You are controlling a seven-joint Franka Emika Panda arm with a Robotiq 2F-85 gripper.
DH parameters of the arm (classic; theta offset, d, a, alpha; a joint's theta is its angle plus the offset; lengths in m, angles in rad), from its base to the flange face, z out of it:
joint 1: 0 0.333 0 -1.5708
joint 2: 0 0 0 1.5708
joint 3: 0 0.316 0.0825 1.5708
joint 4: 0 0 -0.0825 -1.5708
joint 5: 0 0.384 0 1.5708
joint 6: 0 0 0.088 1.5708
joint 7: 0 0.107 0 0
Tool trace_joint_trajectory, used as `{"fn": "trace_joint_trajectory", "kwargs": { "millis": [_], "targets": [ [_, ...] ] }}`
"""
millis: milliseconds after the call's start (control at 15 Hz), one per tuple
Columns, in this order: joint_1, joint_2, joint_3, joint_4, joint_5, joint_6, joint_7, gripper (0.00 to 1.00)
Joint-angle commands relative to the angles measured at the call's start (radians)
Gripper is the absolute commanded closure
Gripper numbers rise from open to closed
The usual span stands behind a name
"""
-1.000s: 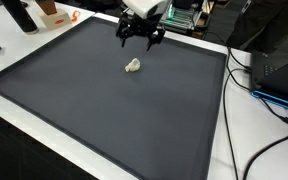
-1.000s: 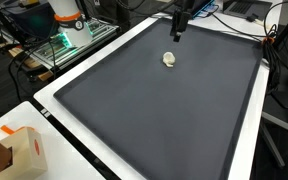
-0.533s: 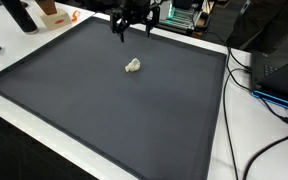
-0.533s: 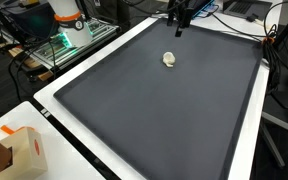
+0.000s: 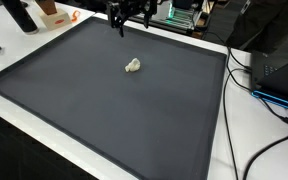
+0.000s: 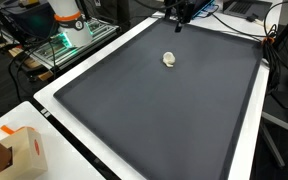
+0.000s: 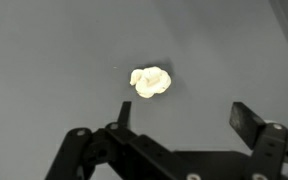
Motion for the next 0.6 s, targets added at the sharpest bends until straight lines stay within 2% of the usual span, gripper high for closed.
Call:
{"fn": "trace_joint_trajectory", "kwargs": {
  "millis": [0, 133, 533],
  "targets": [
    [0.01, 0.0, -0.011, 0.002, 0.002, -0.002, -0.002, 0.0],
    [0.01, 0.0, -0.011, 0.002, 0.002, -0.002, -0.003, 0.0],
    [0.006, 0.044, -0.003, -0.045, 0.004, 0.106, -0.122, 0.0]
  ]
}}
